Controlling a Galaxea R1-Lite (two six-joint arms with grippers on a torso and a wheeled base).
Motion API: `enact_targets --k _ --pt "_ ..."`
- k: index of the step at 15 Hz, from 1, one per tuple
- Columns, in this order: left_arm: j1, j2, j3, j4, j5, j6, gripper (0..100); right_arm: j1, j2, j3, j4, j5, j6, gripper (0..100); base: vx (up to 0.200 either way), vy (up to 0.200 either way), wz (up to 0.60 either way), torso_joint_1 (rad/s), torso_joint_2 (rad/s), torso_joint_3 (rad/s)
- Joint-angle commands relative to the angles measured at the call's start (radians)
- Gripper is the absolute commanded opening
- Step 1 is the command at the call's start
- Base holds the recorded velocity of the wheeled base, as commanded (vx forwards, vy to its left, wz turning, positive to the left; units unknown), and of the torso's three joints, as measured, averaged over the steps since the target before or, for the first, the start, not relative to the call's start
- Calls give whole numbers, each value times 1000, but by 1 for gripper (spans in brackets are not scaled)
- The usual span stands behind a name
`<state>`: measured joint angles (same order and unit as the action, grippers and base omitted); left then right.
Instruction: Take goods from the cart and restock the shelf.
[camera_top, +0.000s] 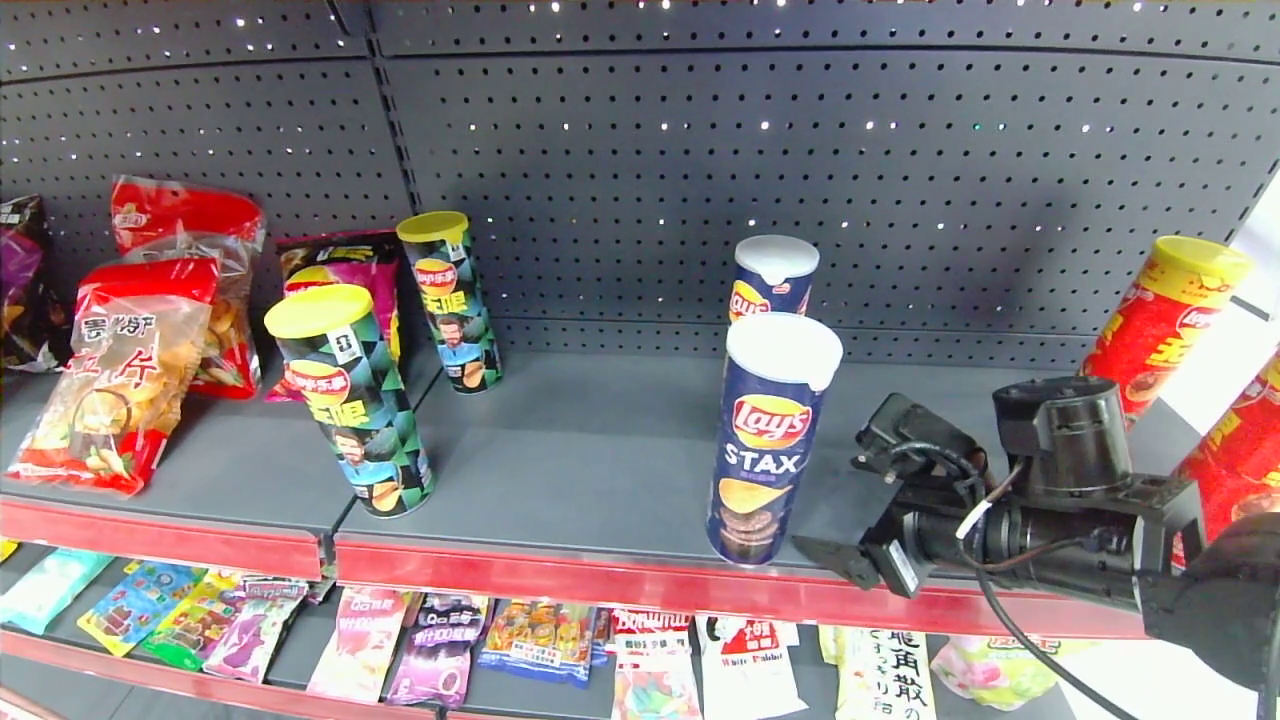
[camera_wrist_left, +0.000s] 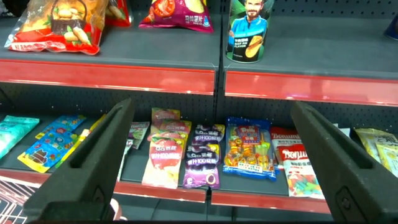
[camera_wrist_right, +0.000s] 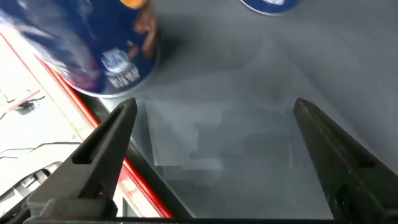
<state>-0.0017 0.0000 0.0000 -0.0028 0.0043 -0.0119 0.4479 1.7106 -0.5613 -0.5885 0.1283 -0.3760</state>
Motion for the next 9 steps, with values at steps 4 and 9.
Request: enact_targets --k 4,9 --pt "0 0 0 0 0 0 100 5 37 -22 -1 -1 2 100 0 0 0 0 0 0" --pt "-1 0 0 0 0 0 100 3 57 -54 -1 -1 3 100 0 0 0 0 0 0"
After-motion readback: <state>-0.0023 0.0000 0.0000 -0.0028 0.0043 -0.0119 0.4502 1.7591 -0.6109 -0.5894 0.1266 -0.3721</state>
